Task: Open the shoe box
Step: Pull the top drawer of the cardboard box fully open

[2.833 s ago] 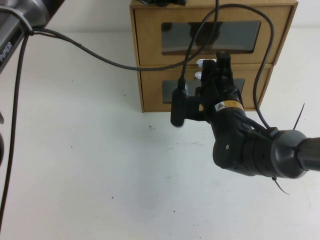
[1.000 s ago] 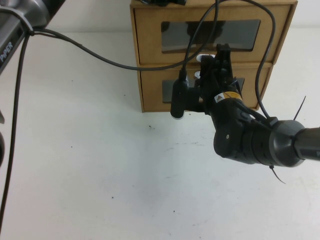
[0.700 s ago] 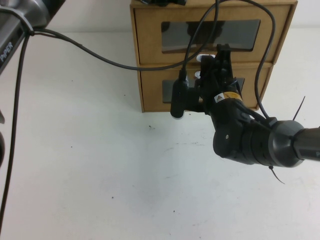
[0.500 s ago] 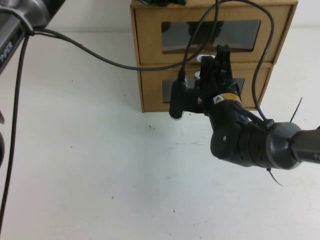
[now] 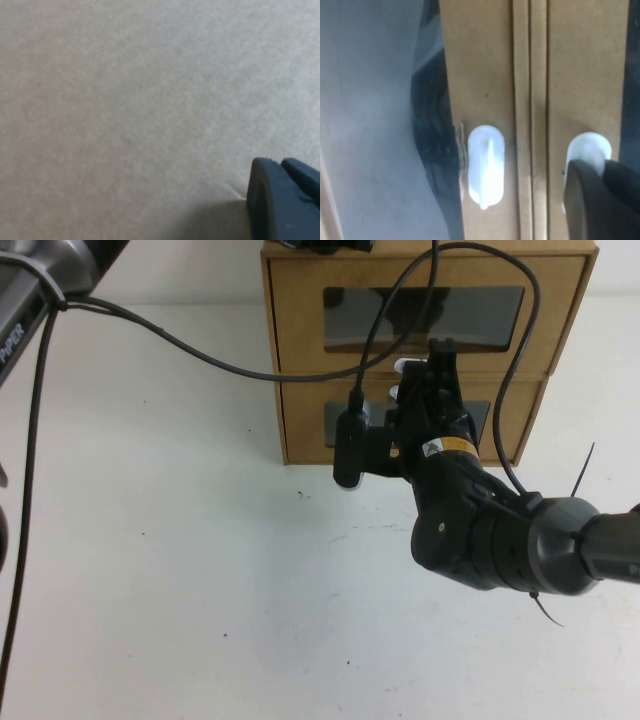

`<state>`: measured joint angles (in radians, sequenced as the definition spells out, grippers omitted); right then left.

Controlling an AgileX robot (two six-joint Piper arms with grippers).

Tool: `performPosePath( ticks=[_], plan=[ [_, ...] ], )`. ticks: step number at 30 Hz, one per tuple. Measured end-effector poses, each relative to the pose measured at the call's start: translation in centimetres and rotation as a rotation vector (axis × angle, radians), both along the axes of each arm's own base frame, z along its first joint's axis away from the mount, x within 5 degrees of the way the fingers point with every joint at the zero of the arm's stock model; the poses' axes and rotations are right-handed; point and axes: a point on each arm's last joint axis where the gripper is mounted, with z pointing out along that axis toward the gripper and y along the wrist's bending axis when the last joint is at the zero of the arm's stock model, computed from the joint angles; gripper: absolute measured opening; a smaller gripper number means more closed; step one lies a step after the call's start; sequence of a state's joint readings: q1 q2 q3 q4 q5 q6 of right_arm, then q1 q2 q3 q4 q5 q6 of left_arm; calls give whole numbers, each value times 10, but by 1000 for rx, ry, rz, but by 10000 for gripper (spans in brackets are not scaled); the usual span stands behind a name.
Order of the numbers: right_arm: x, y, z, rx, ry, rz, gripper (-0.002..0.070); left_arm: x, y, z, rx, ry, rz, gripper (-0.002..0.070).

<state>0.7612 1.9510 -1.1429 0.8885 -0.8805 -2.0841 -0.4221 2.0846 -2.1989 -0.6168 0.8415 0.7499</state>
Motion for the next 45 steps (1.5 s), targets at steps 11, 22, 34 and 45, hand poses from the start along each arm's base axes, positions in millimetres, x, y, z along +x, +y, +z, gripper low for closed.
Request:
performPosePath(
  ticks=[11, 22, 34, 45],
  plan=[
    [-23, -7, -2, -41, 14, 32, 1, -3, -1, -2, 5, 30, -25, -3],
    [-23, -7, -2, -42, 11, 31, 1, -7, -5, 7, 56, -71, -124, -4],
    [-25, -8, -2, -40, 21, 33, 1, -24, -24, 12, 93, -106, -291, -4],
    [-25, -9, -2, -31, 25, 23, 1, -13, -38, -5, 38, -87, -286, -4]
  ],
)
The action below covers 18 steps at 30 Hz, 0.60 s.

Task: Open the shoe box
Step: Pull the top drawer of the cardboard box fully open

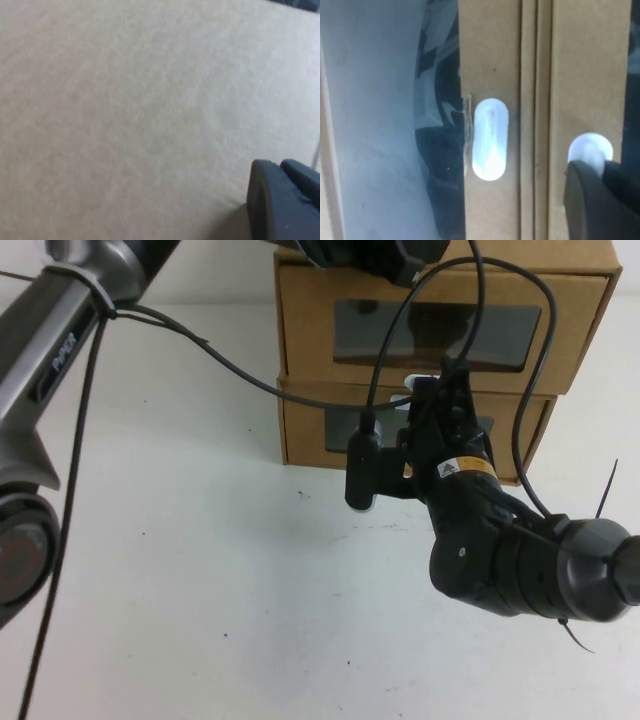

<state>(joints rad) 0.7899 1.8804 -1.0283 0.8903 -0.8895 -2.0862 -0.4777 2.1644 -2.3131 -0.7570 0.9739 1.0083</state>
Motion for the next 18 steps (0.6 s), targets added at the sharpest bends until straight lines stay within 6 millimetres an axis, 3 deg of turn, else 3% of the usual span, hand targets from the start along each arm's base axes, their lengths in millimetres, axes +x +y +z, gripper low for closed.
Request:
performPosePath(
  ticks=[5, 18],
  plan=[
    [0, 0, 0, -1, 5, 5, 1, 8, -6, -11, -24, 20, 3, -4],
    [-2, 2, 0, 0, 9, 13, 1, 13, -4, -13, -41, 51, 17, -4]
  ],
)
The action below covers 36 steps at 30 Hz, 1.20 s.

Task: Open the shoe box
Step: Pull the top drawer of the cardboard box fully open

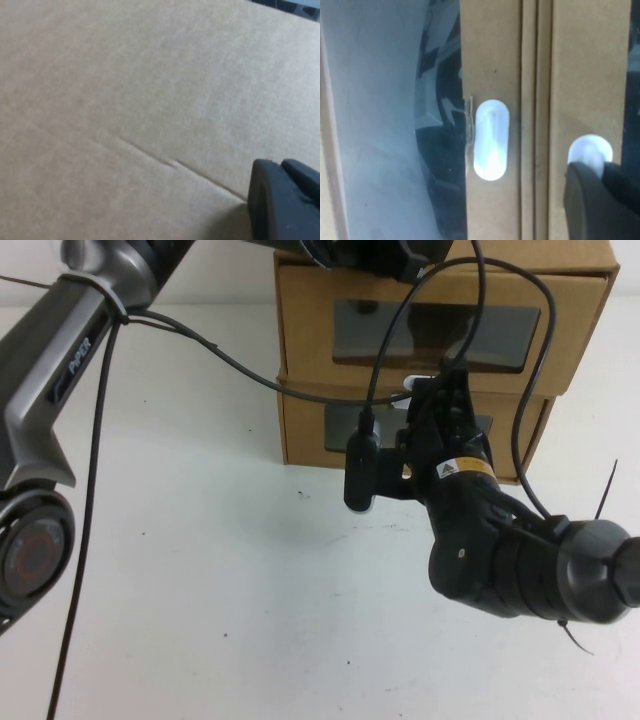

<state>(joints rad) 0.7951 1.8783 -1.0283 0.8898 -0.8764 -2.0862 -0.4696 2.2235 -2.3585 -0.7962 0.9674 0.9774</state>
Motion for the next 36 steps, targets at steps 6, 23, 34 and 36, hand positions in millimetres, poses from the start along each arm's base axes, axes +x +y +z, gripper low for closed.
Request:
performPosePath(
  ticks=[6, 23, 34, 36],
  plan=[
    [-9, 7, 0, 30, 2, -19, 1, 2, 4, 0, -5, 9, 5, -4],
    [-62, 9, 5, 48, 56, 50, 1, 2, 4, 0, -6, 13, 6, -4],
    [-97, 15, 2, 85, 115, 60, 1, 2, 4, 0, -10, 25, 14, -4],
    [-102, 15, 4, 105, 125, 51, 1, 2, 4, 0, -10, 24, 15, -4]
  ],
)
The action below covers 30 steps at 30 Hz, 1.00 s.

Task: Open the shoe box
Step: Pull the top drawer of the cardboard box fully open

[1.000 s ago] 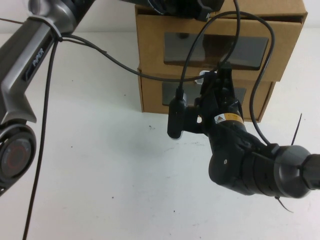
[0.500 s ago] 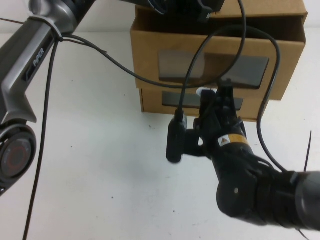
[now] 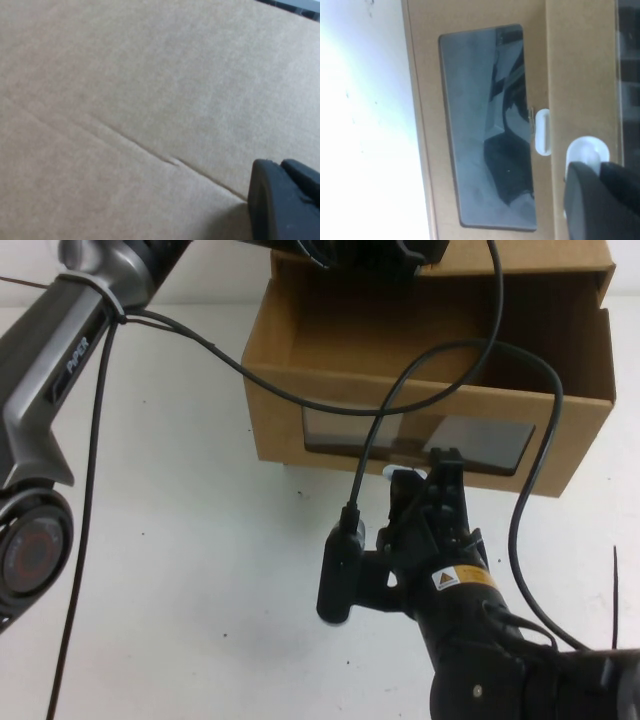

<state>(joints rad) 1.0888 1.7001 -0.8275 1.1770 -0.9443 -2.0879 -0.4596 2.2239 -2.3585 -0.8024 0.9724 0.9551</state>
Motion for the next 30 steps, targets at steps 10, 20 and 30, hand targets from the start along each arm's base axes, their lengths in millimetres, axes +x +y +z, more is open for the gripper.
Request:
performPosePath(
  ticks=[10, 20, 30],
  plan=[
    [-31, 4, 20, 70, 30, 8, 1, 0, 0, 0, 0, 1, 1, -4],
    [-45, 6, 20, 57, 76, 4, 1, 0, 0, 0, -1, 5, 3, -4],
    [-61, 9, 28, 82, 66, 21, 1, 0, 0, 0, 1, 13, 11, -4]
  ],
)
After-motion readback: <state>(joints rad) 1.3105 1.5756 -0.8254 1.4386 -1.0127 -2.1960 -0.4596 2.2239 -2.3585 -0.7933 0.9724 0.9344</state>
